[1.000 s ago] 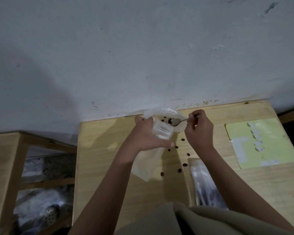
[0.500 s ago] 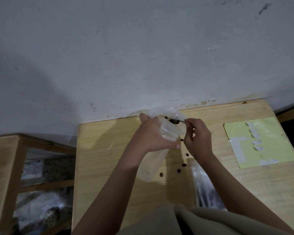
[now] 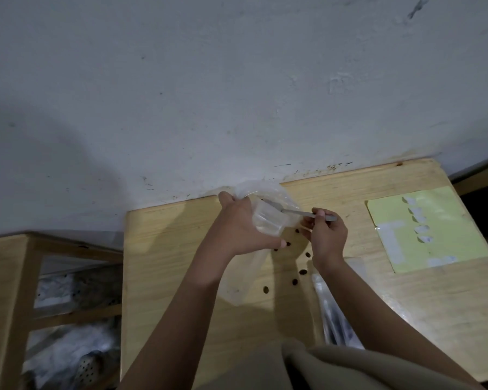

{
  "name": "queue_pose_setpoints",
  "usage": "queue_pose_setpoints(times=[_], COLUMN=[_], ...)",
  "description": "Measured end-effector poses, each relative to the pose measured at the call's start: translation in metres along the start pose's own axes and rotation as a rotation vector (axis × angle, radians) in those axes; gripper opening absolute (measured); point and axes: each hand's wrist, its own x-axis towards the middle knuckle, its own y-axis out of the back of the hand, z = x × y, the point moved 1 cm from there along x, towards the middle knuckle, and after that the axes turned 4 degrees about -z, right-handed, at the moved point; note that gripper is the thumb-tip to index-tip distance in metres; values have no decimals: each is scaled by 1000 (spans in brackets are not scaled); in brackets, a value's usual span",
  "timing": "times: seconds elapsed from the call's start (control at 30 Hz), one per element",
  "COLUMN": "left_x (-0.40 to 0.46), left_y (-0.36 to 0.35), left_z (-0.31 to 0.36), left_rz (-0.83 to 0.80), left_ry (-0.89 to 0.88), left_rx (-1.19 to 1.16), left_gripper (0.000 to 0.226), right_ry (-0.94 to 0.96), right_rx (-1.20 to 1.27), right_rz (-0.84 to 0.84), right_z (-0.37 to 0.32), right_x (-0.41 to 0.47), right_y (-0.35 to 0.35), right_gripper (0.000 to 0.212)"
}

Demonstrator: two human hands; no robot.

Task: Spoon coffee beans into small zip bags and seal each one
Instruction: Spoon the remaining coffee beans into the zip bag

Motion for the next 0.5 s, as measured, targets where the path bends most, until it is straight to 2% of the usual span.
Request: queue_pose_setpoints(times=[0.17, 0.4, 0.5], left_x=[0, 1, 1], left_y=[3, 3, 2], left_z=[-4, -13, -19], left_rz=[21, 45, 52], left_ry=[18, 37, 17], left_rx=[18, 62, 56], left_gripper=[65, 87, 87], right_ry=[27, 28, 60], right_rx=[21, 118, 105], right_rz=[22, -17, -83], right_z=[-3, -14, -19], right_x=[-3, -6, -7], right_y=[4, 13, 18], right_gripper=[15, 15, 18])
